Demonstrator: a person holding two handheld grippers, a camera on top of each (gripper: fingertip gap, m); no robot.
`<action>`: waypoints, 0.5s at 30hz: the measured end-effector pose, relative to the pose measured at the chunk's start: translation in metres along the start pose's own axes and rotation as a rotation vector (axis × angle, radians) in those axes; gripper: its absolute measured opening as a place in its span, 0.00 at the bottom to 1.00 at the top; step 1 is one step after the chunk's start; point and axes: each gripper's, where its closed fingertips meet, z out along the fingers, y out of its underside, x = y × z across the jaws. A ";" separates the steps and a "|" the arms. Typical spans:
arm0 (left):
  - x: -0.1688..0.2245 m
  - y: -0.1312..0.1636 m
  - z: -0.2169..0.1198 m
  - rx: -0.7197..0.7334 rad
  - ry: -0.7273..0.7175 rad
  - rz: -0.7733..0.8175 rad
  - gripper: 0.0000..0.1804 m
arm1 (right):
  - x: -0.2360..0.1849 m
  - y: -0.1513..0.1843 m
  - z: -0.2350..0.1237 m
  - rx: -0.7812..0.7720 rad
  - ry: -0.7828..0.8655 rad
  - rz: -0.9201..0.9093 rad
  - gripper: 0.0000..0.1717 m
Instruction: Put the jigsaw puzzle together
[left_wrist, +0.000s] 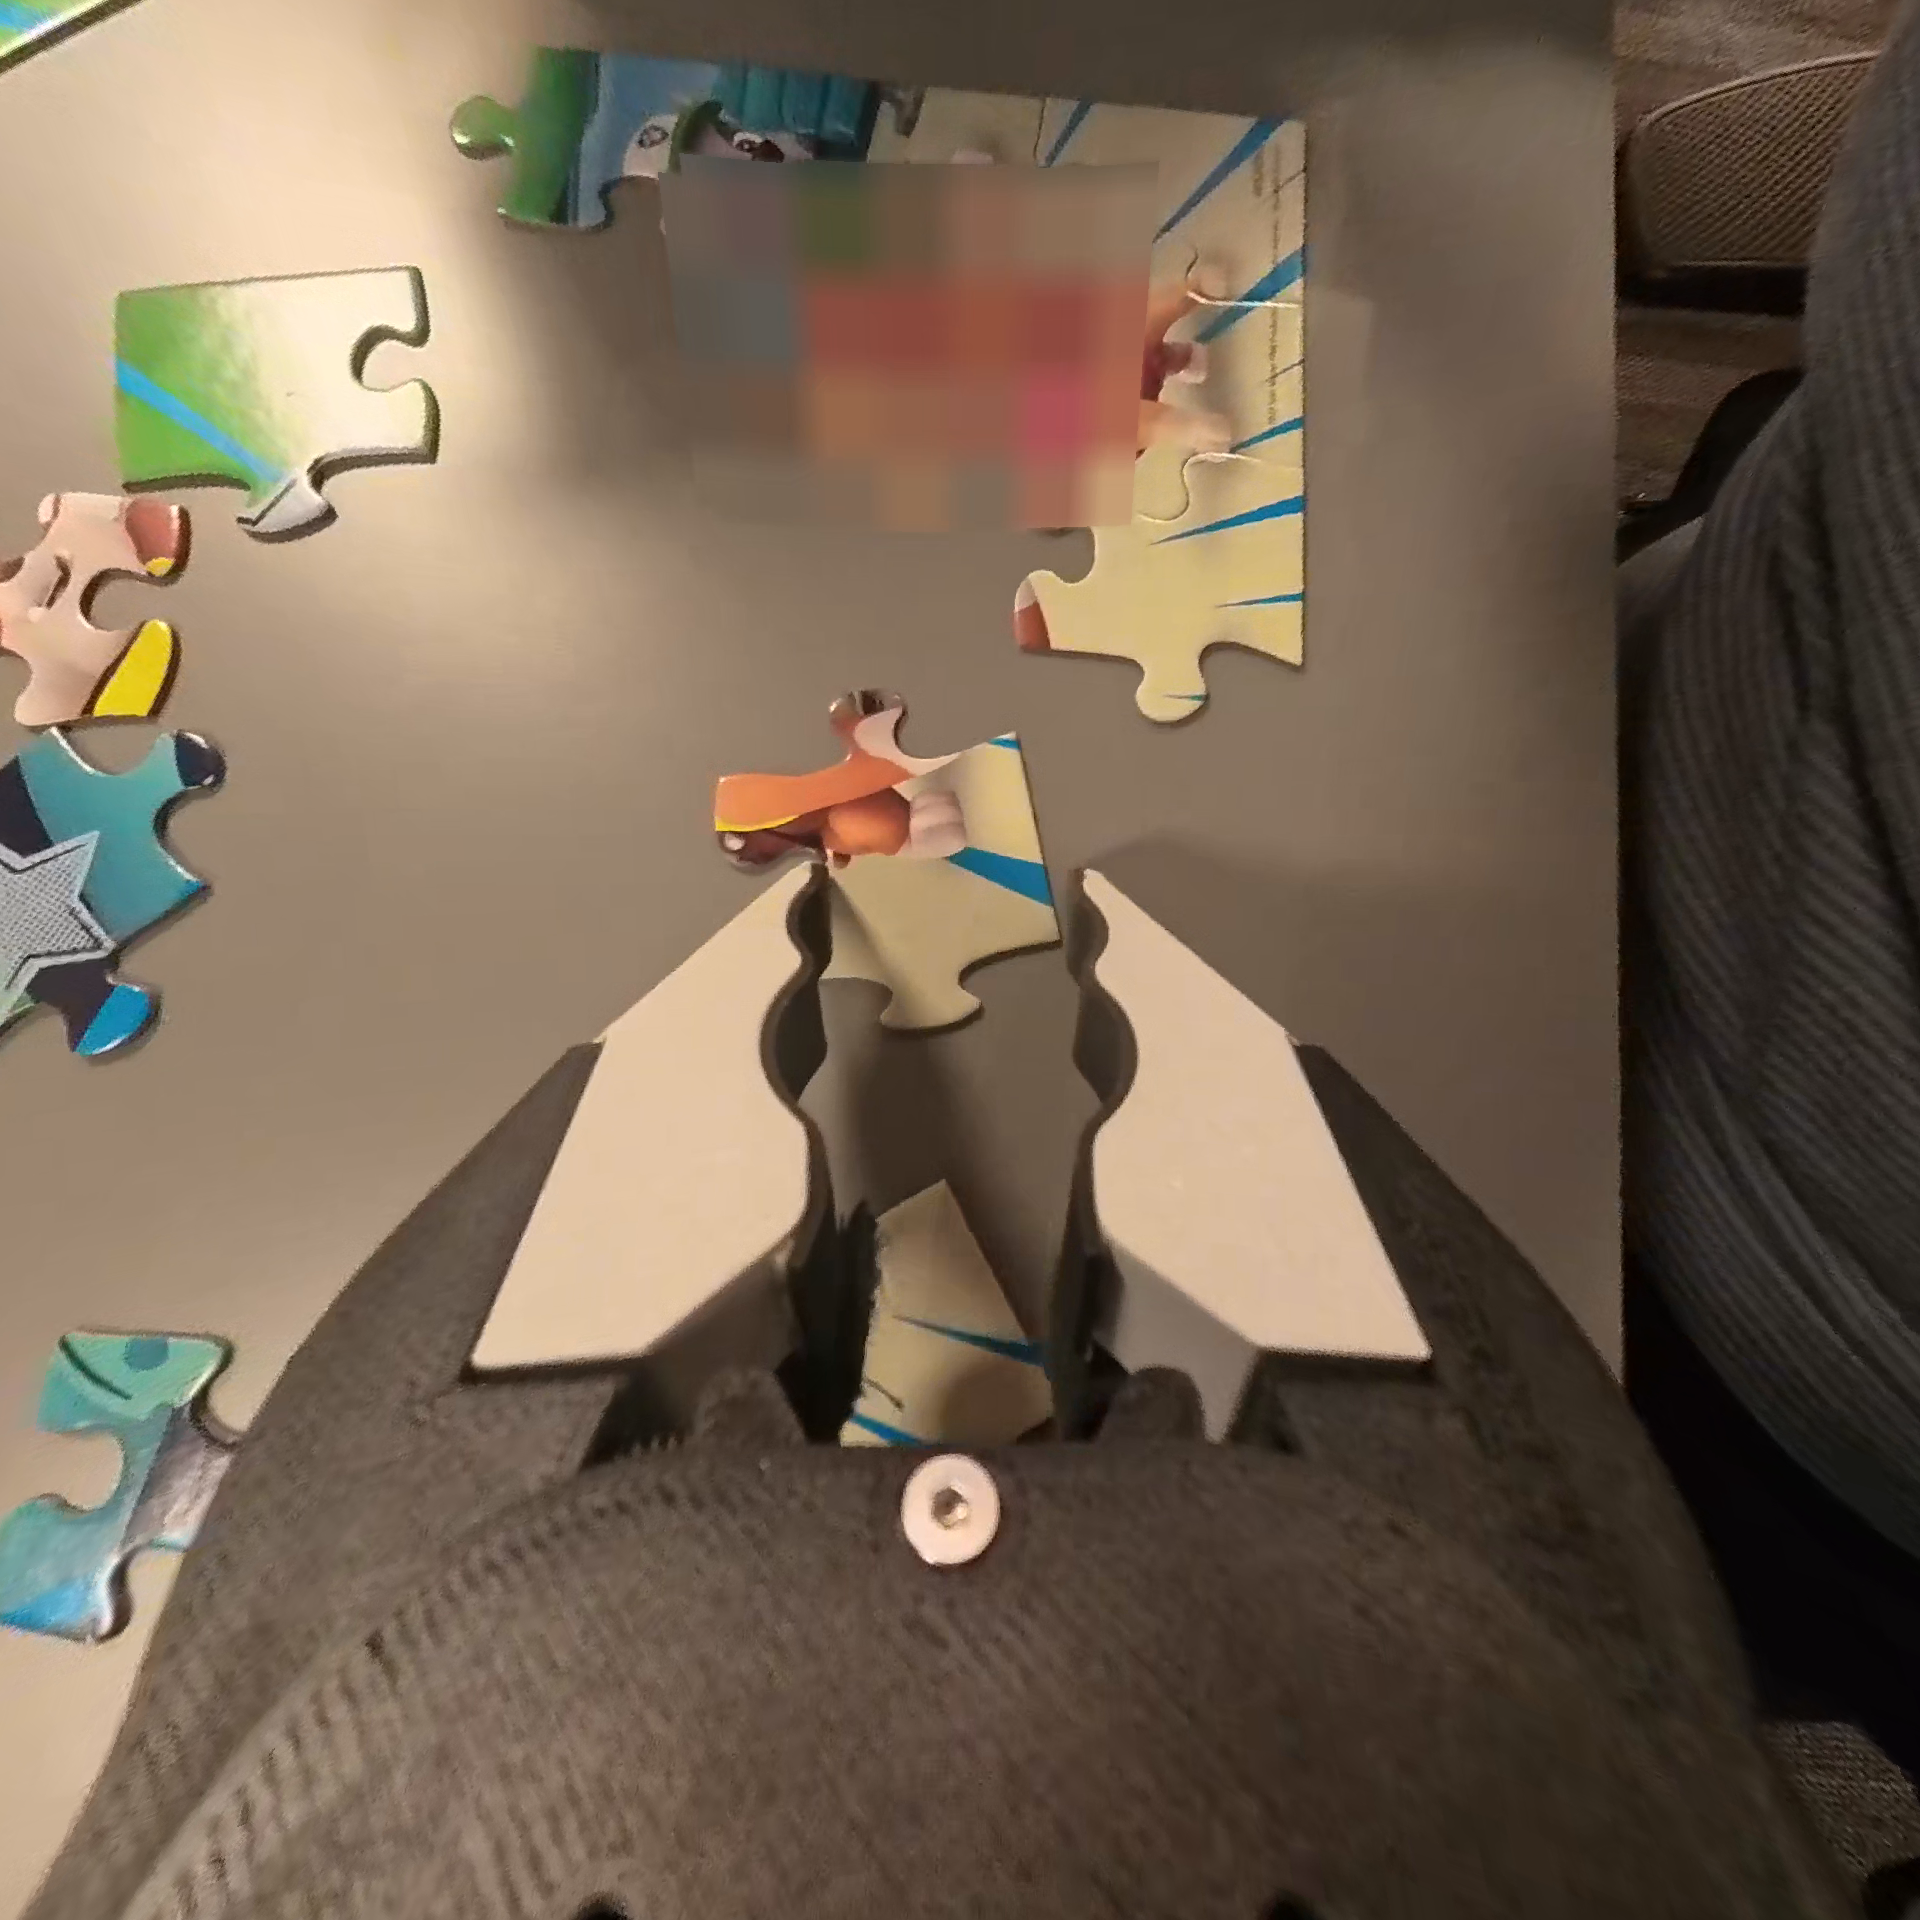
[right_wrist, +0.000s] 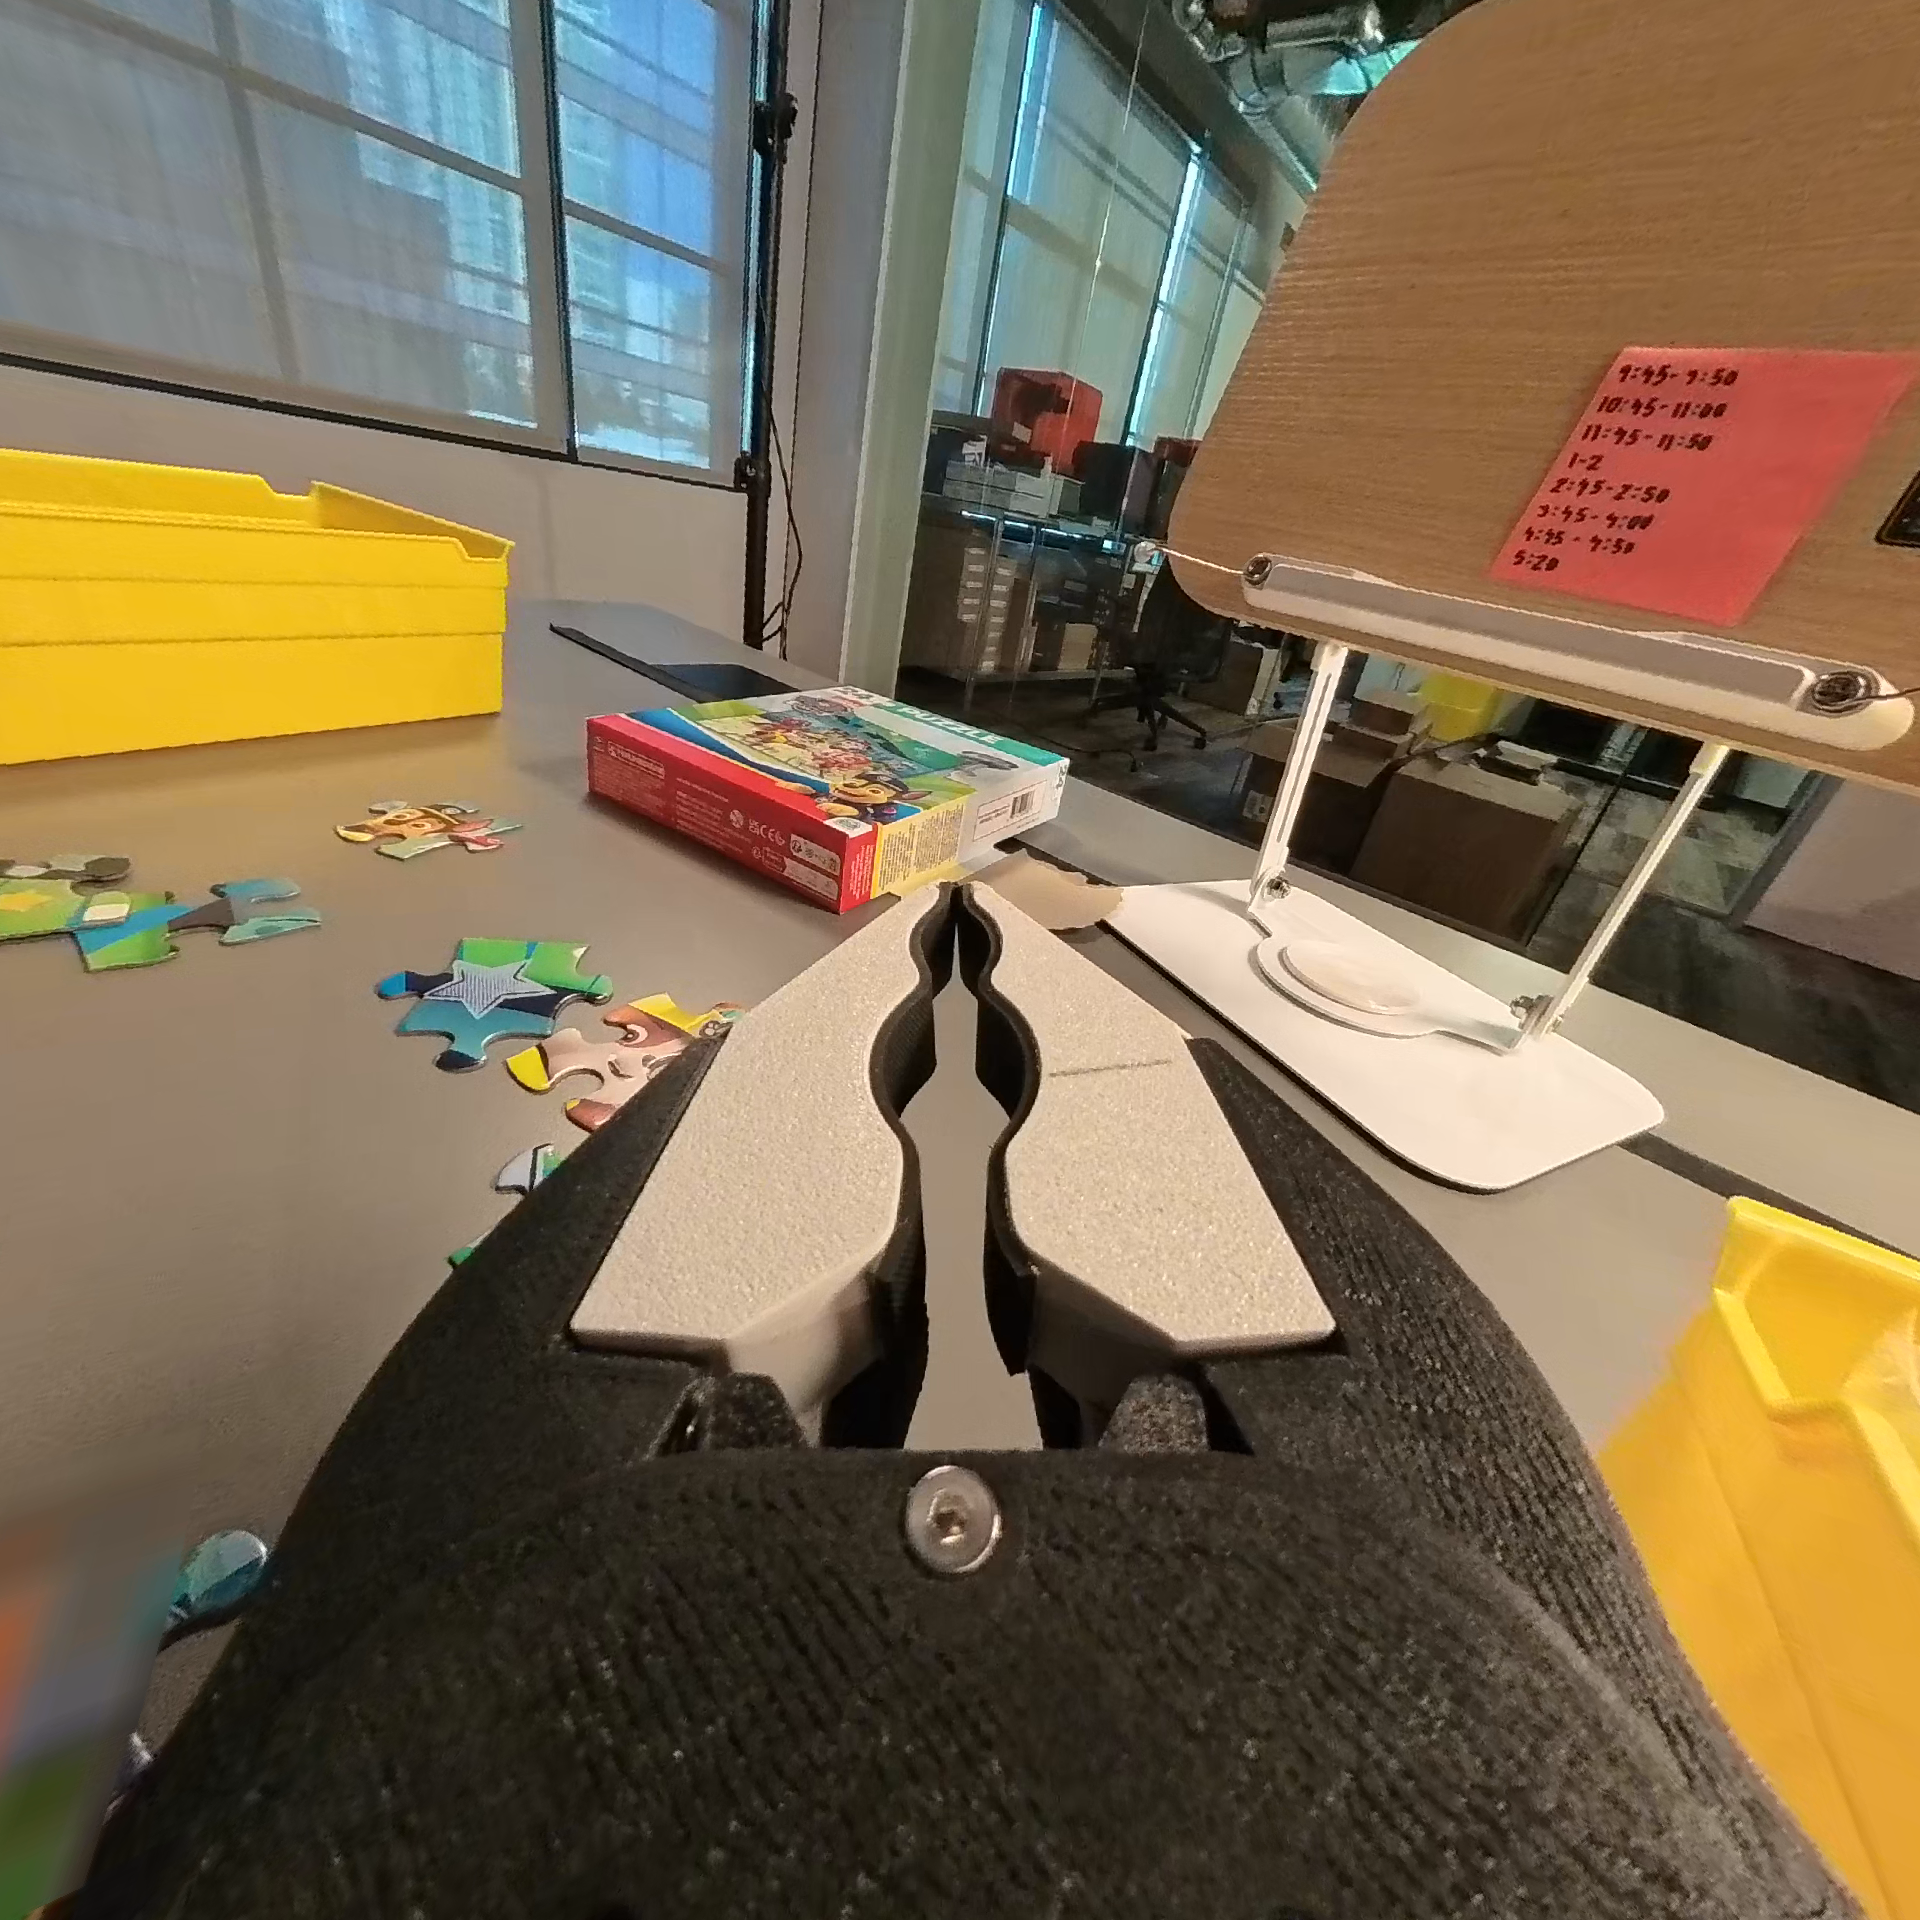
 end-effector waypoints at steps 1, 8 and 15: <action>0.001 0.000 0.000 0.001 0.006 0.002 0.25 | 0.000 0.000 0.000 0.001 0.000 0.000 0.00; 0.003 -0.002 0.001 0.013 0.009 0.008 0.23 | 0.000 0.000 0.000 0.001 0.000 0.001 0.00; 0.001 0.000 -0.001 -0.010 0.029 0.001 0.21 | 0.000 0.000 0.000 0.003 0.000 0.003 0.00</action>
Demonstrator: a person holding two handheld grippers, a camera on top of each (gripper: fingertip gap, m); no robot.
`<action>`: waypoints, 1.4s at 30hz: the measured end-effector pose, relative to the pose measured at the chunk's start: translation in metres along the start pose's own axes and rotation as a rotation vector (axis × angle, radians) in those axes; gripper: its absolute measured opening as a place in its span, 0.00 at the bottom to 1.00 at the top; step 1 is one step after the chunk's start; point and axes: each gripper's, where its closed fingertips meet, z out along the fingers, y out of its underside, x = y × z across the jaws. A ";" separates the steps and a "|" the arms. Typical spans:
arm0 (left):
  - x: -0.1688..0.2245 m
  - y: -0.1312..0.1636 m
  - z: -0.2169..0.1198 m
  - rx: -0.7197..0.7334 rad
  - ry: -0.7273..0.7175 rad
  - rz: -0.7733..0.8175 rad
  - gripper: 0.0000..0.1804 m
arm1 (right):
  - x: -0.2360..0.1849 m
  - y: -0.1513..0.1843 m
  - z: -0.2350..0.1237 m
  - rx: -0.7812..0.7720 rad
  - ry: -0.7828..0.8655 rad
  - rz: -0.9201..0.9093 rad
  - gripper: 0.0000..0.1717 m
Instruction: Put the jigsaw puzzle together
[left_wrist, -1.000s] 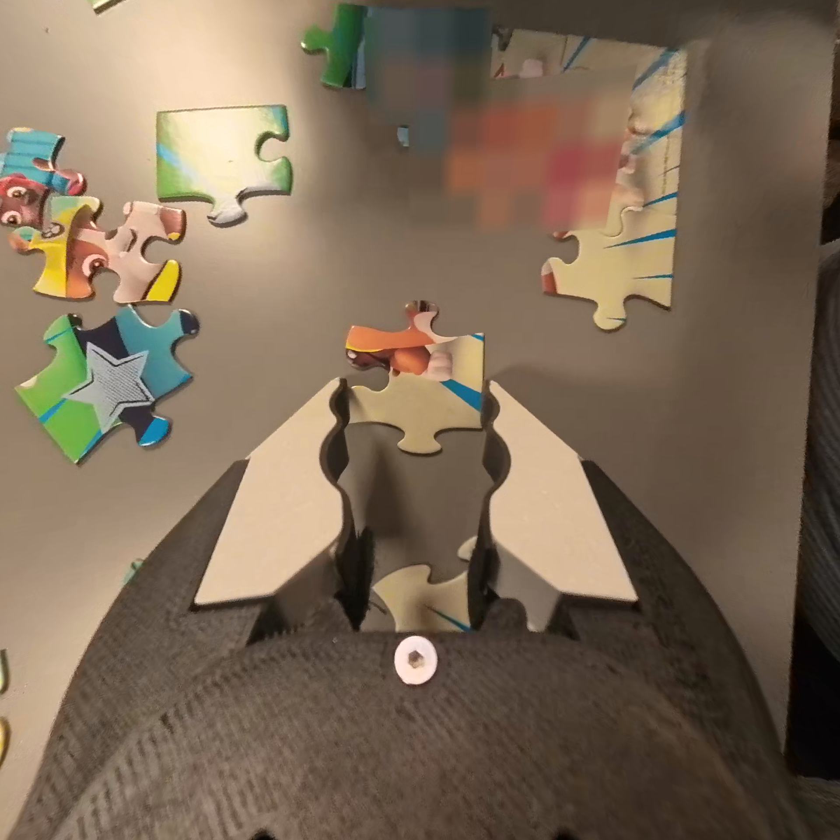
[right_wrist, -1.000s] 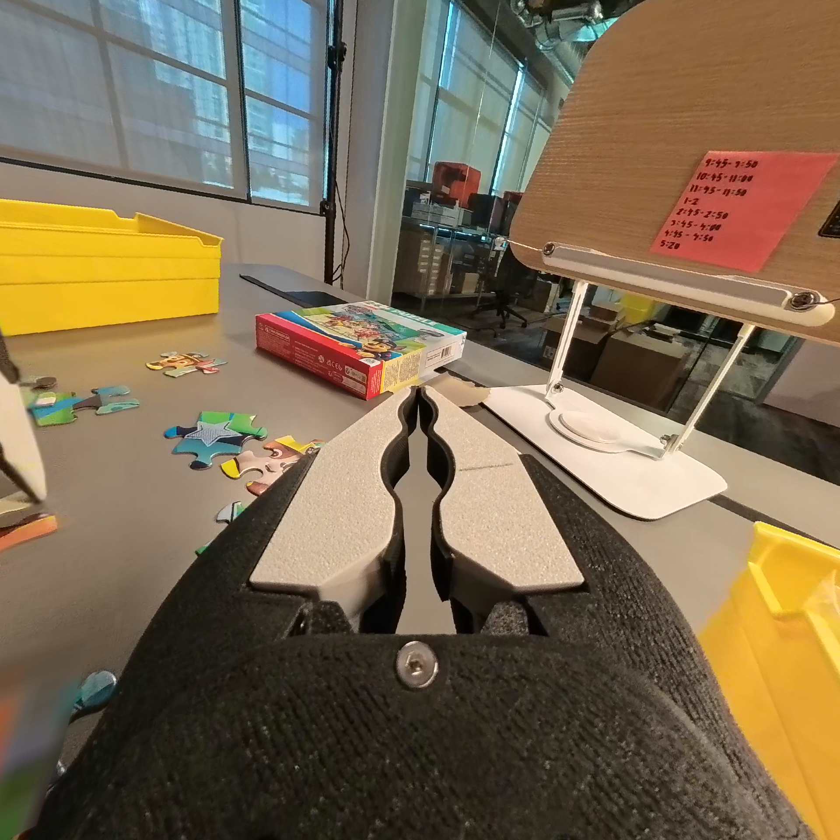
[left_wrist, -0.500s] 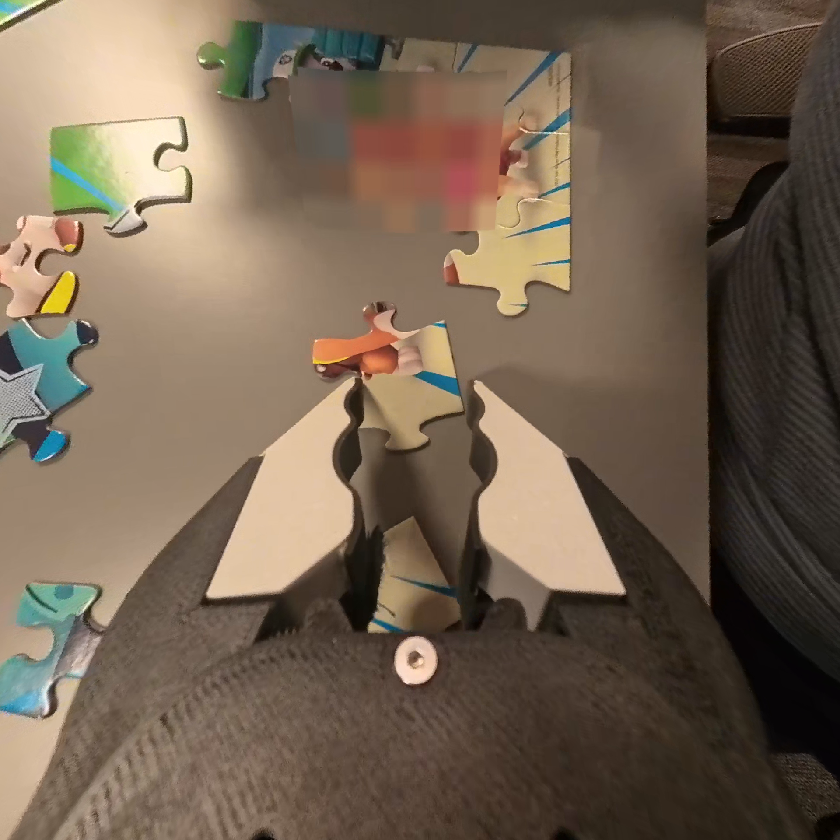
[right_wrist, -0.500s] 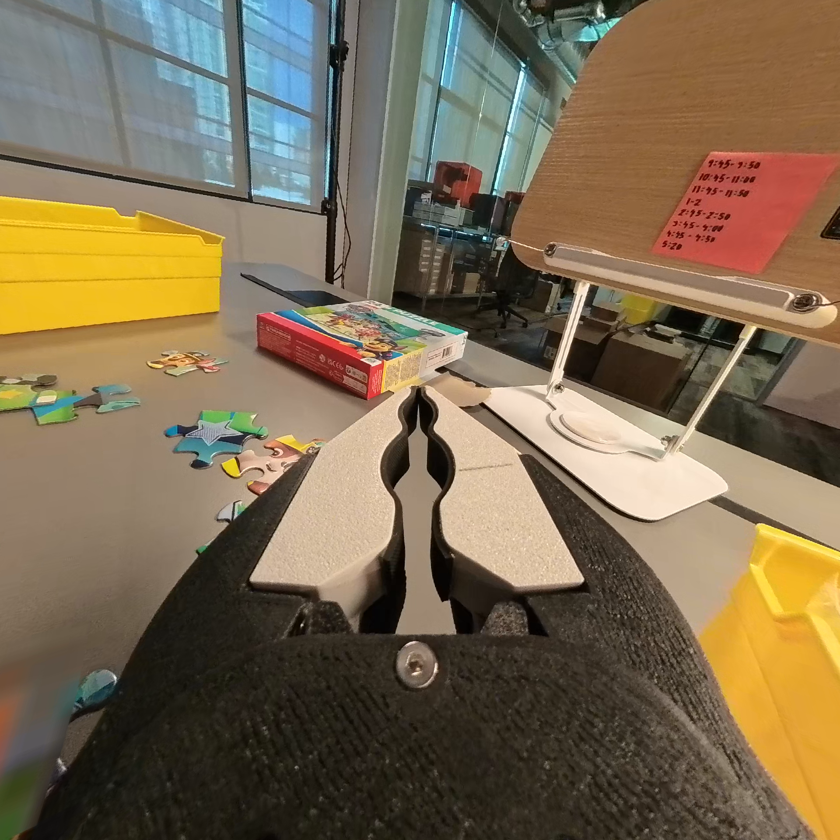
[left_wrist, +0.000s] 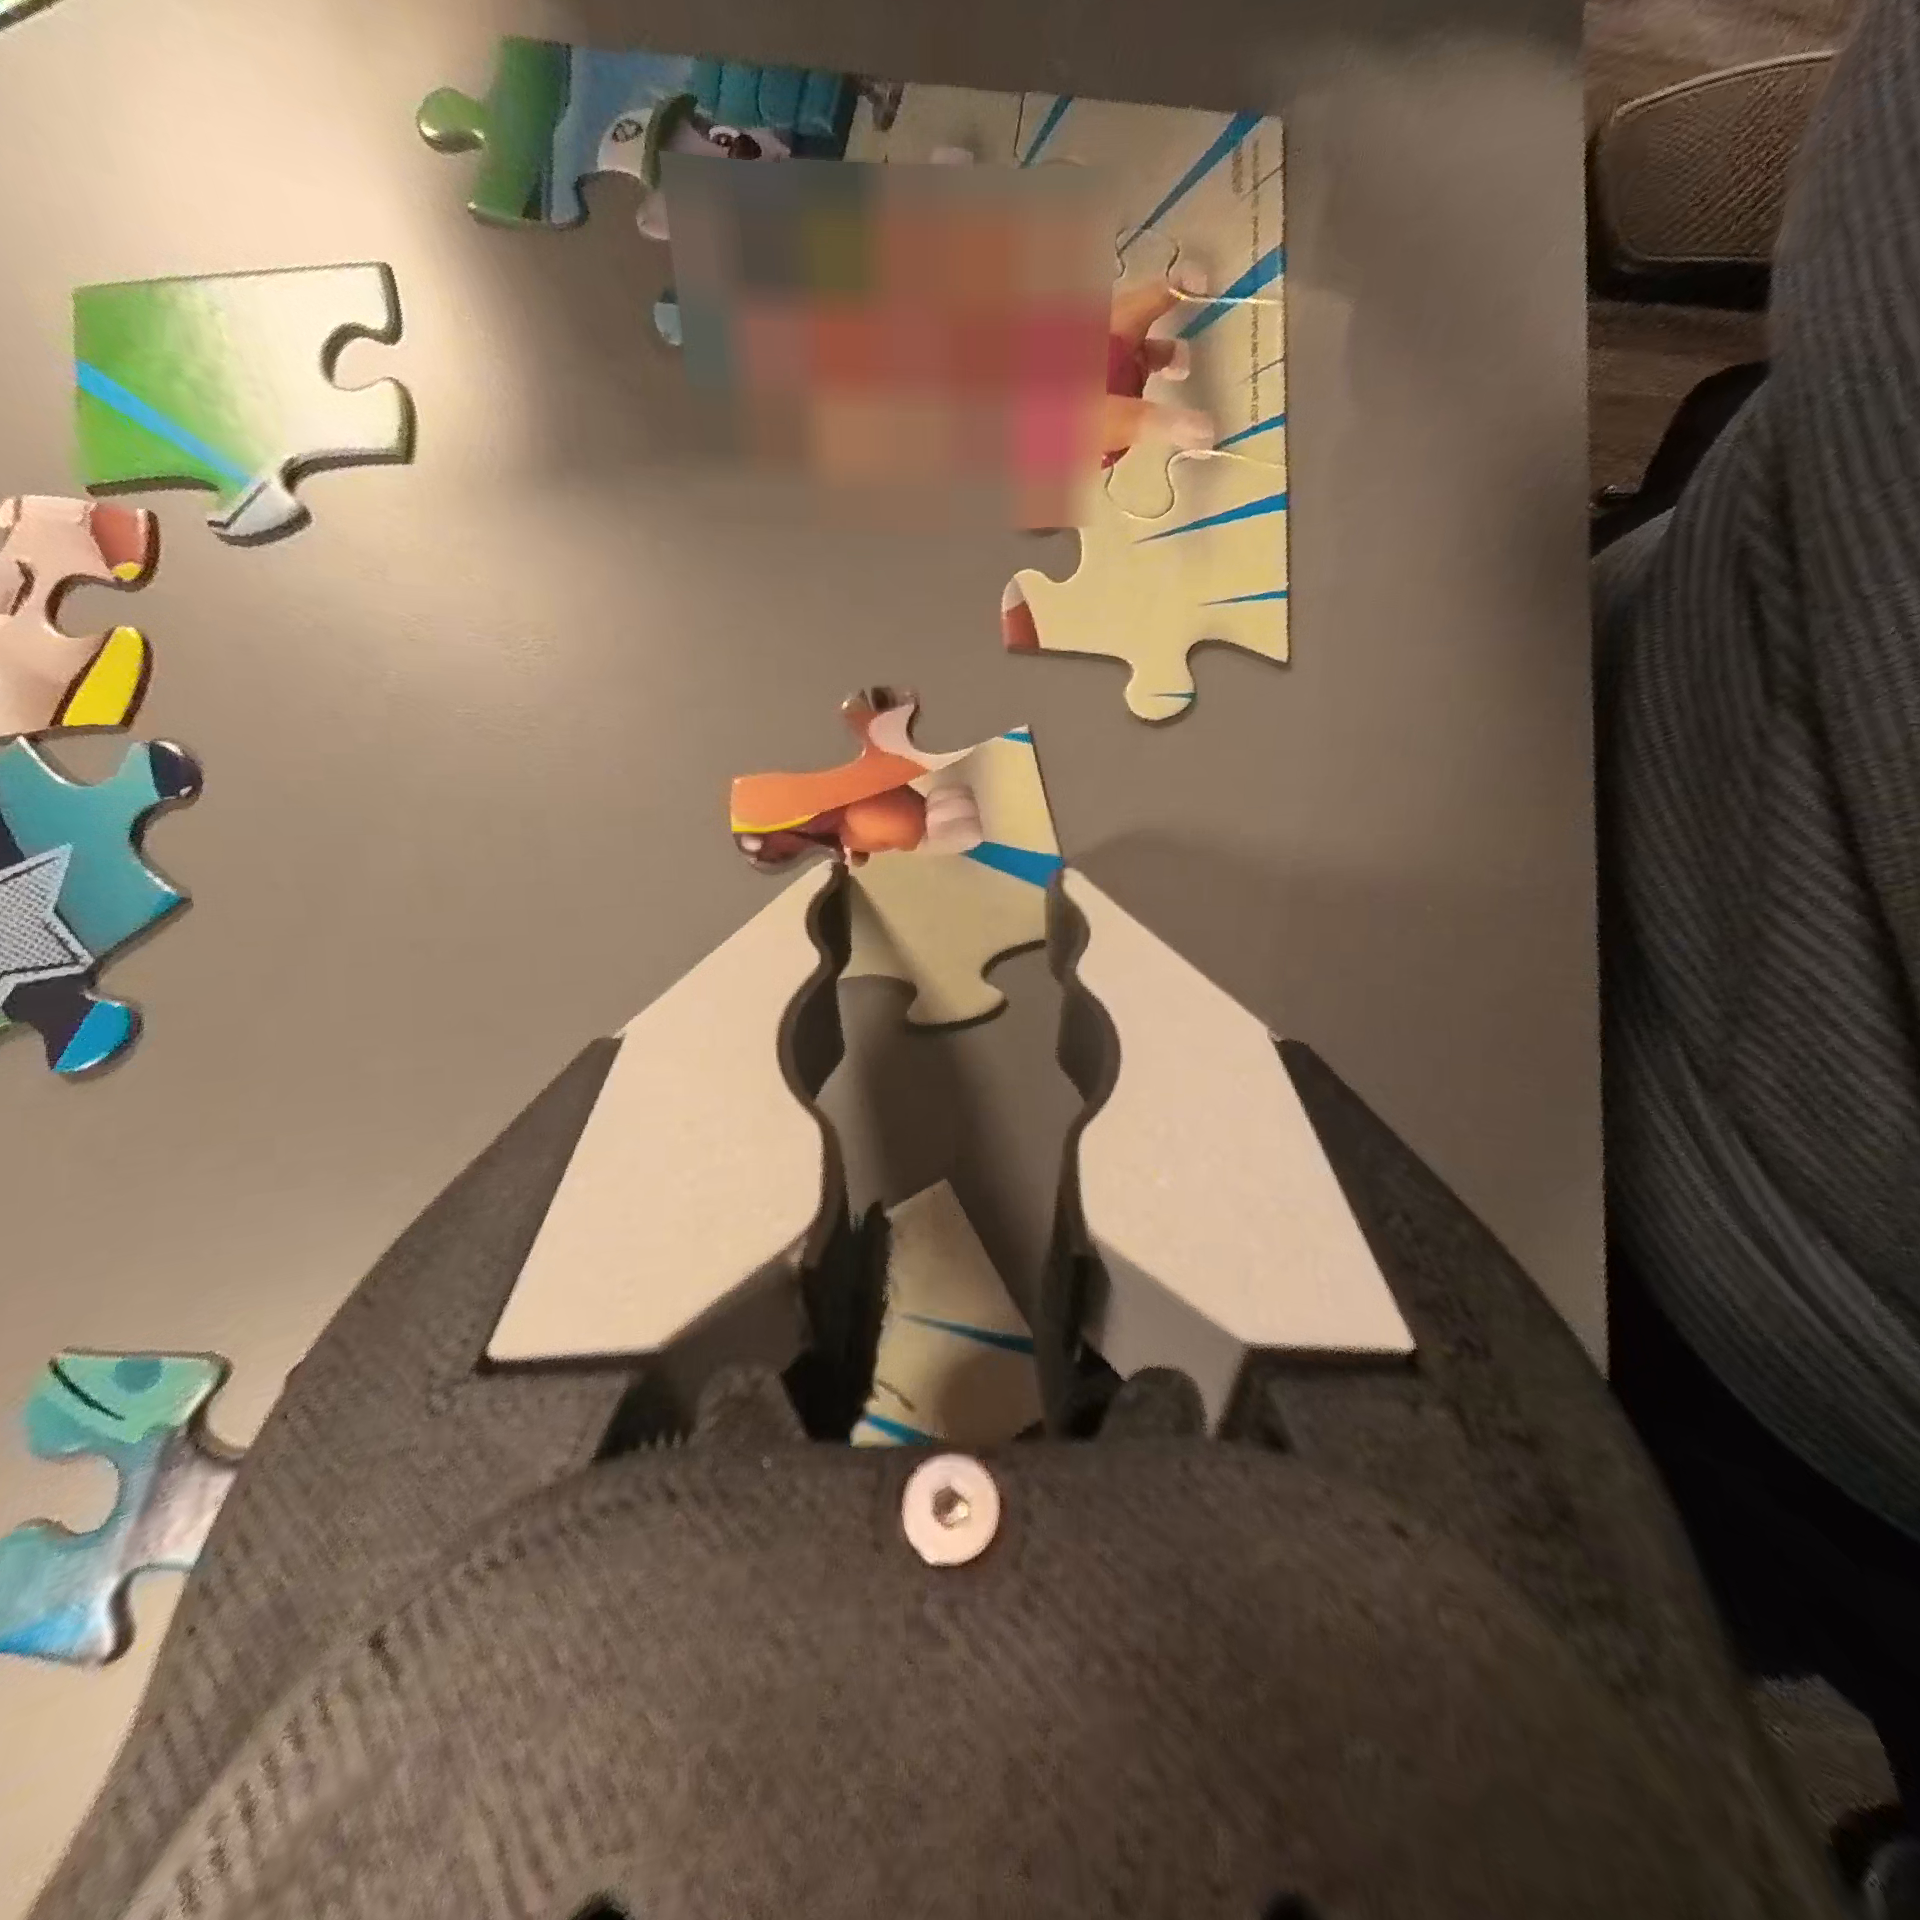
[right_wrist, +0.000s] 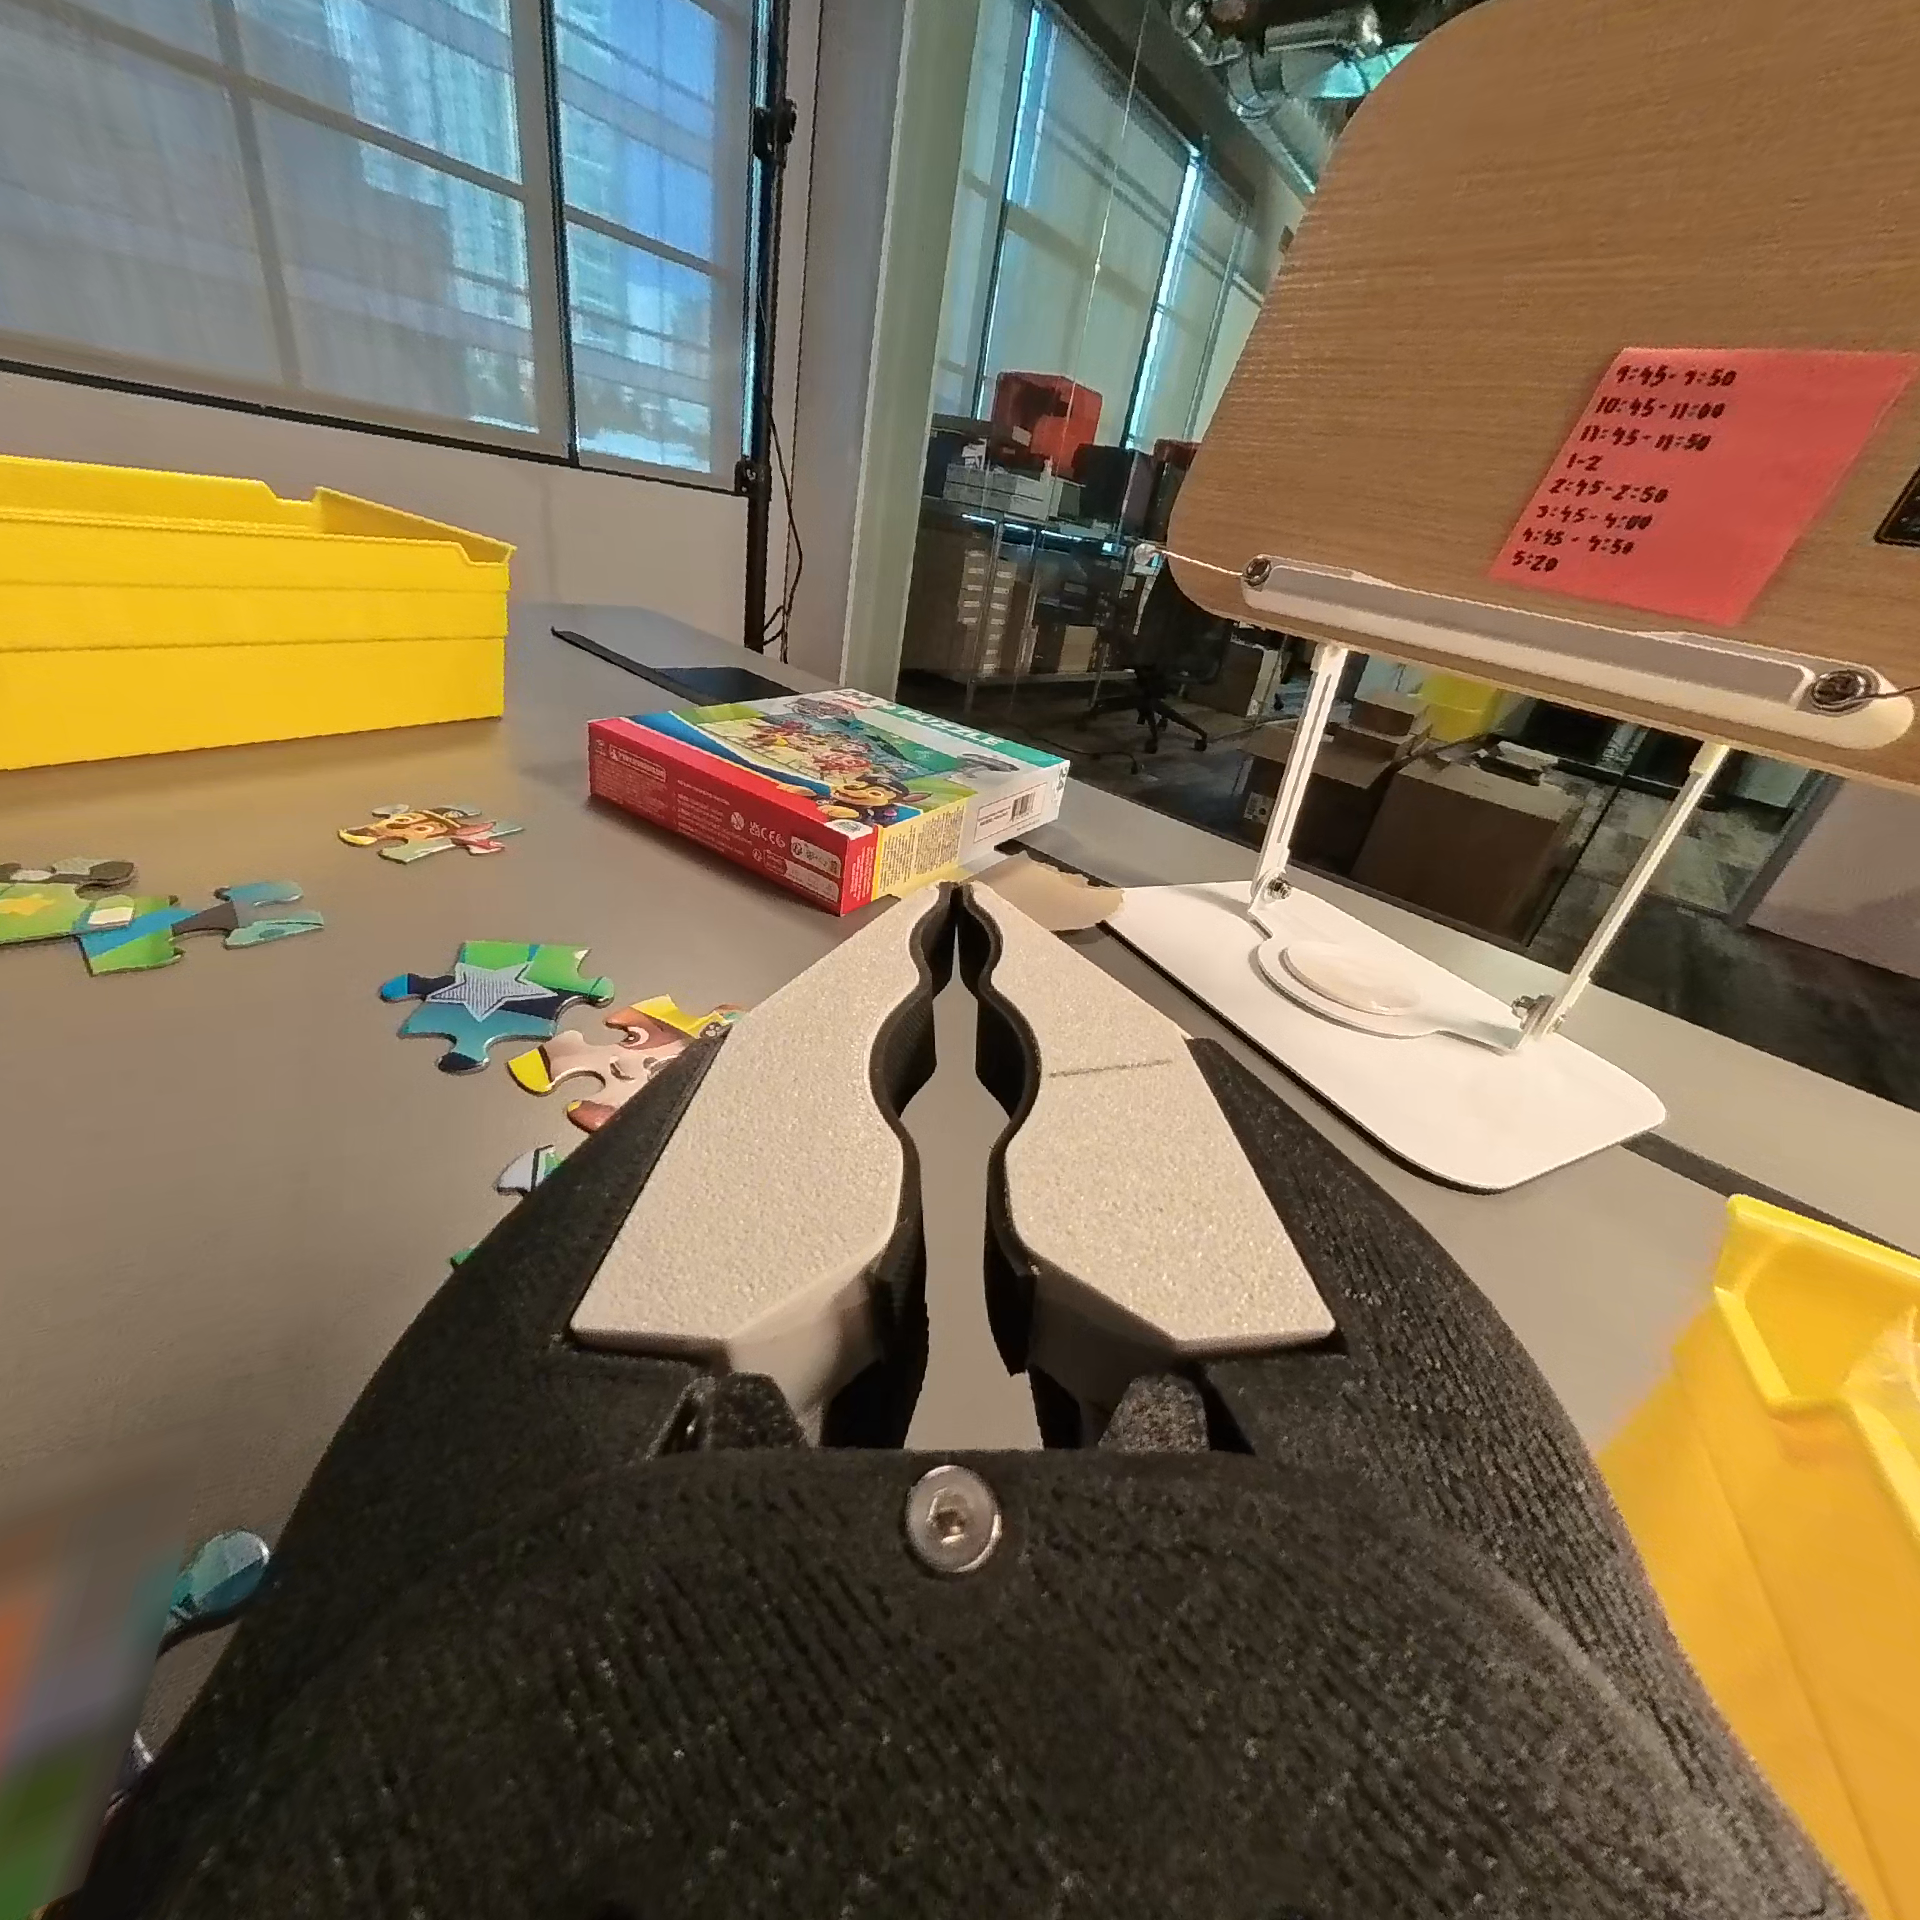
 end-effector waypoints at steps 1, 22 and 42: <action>-0.001 0.001 -0.001 -0.012 0.003 -0.005 0.19 | 0.000 0.000 0.000 0.002 -0.001 0.003 0.00; -0.169 -0.040 0.008 0.065 -0.266 -0.140 0.45 | 0.000 0.000 0.000 0.001 -0.002 0.005 0.00; -0.159 -0.035 0.019 0.028 -0.156 -0.127 0.22 | 0.000 0.000 0.000 0.001 -0.005 0.008 0.00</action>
